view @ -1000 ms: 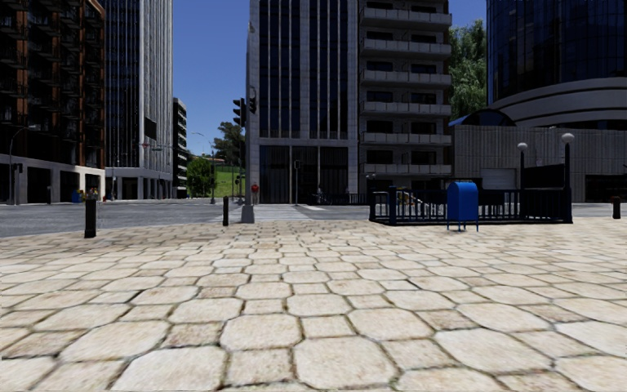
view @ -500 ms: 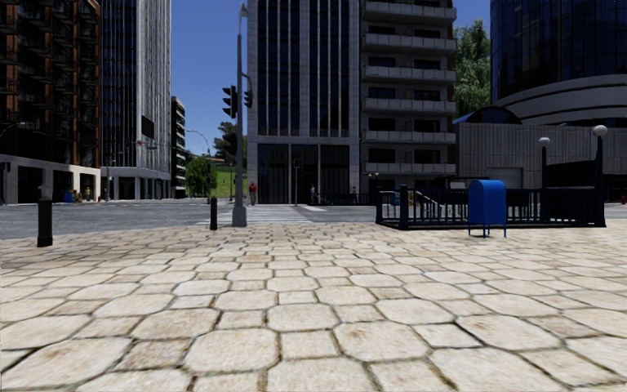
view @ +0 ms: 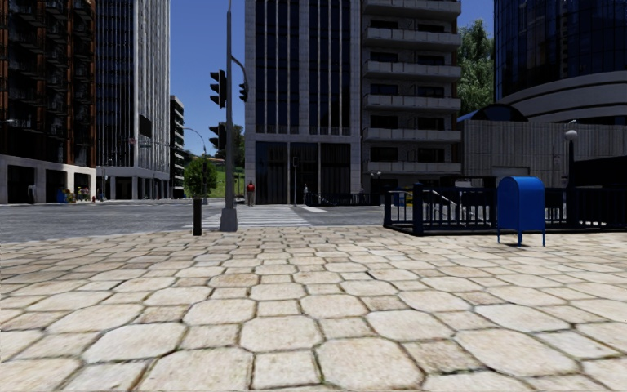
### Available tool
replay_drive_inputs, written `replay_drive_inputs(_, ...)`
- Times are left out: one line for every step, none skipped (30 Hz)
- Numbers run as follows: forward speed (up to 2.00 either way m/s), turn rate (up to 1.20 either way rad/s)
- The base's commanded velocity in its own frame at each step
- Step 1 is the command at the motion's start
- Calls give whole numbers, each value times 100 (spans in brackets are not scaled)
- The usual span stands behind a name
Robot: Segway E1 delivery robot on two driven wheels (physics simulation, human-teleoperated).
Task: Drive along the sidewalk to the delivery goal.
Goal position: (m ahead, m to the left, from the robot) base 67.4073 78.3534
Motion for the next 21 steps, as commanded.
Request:
replay_drive_inputs(200, 0)
replay_drive_inputs(200, 0)
replay_drive_inputs(200, 0)
replay_drive_inputs(200, 0)
replay_drive_inputs(200, 0)
replay_drive_inputs(200, 0)
replay_drive_inputs(200, 0)
replay_drive_inputs(200, 0)
replay_drive_inputs(200, 0)
replay_drive_inputs(200, 0)
replay_drive_inputs(200, 0)
replay_drive_inputs(200, 0)
replay_drive_inputs(200, 0)
replay_drive_inputs(200, 0)
replay_drive_inputs(200, 0)
replay_drive_inputs(200, 0)
replay_drive_inputs(200, 0)
replay_drive_inputs(200, 0)
replay_drive_inputs(200, 0)
replay_drive_inputs(200, 0)
replay_drive_inputs(200, 0)
